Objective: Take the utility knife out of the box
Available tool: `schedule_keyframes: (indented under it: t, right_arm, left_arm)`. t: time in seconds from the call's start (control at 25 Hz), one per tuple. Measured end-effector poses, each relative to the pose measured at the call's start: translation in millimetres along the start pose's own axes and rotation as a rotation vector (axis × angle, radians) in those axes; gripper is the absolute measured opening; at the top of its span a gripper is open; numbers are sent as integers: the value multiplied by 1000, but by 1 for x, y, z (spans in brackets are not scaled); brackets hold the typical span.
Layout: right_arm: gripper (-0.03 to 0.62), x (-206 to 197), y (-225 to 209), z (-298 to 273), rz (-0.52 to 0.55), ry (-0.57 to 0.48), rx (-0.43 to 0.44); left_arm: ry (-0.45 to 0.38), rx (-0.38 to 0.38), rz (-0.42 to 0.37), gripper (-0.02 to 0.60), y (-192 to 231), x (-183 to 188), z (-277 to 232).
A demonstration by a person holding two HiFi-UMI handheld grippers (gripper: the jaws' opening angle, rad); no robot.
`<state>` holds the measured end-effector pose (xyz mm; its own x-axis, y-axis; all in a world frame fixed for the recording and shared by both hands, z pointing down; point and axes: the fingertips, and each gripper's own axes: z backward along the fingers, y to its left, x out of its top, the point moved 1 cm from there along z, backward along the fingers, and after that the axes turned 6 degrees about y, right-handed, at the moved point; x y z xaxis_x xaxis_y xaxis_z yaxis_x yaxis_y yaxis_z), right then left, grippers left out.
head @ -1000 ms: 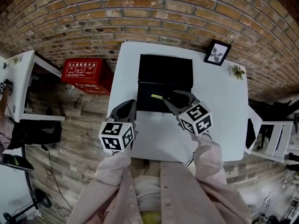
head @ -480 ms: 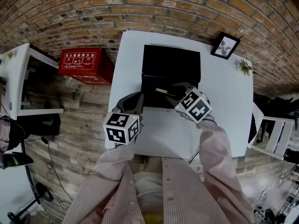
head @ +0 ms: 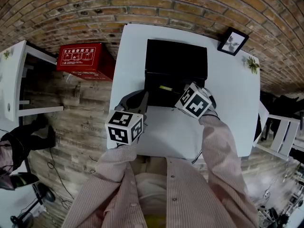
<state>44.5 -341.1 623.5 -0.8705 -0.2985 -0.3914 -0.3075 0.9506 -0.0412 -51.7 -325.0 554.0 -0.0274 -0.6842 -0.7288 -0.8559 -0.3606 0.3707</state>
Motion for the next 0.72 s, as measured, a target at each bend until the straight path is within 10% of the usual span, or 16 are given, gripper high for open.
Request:
schedule_keyframes:
  t: [0.72]
  right_arm:
    - [64,-4,6,-5,56,40,12]
  left_arm:
    - [5,1,-1,-8,-4,-5,2]
